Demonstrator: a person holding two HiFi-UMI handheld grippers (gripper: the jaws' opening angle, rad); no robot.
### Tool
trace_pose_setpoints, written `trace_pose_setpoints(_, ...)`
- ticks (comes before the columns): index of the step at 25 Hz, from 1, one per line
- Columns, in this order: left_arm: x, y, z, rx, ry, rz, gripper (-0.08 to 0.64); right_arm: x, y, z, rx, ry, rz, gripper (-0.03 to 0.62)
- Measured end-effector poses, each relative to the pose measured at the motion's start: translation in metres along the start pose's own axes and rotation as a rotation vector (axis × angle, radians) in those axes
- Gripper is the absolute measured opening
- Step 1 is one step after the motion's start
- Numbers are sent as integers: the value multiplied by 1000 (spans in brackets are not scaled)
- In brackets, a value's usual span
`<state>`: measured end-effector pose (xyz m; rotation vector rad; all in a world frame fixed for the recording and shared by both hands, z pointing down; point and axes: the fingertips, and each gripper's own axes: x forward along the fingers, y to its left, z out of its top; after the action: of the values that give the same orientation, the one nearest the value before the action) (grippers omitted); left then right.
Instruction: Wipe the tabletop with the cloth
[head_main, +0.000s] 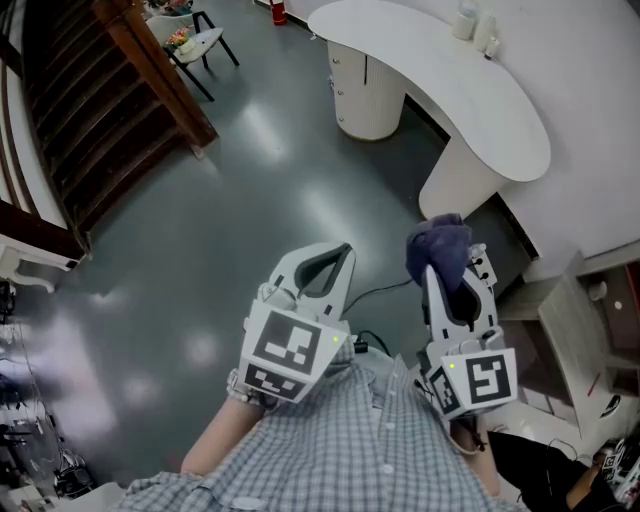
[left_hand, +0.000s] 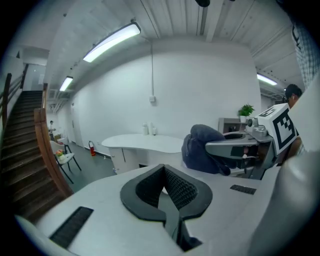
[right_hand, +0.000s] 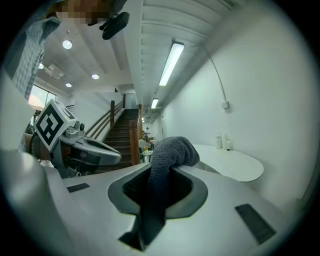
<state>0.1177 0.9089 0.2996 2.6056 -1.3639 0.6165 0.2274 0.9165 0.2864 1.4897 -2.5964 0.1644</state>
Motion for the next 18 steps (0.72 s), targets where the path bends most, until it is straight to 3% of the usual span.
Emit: trace_pose_setpoints(18,6,11,-10,-20,23,15,5,5,-10,-12,21,23,-26,54)
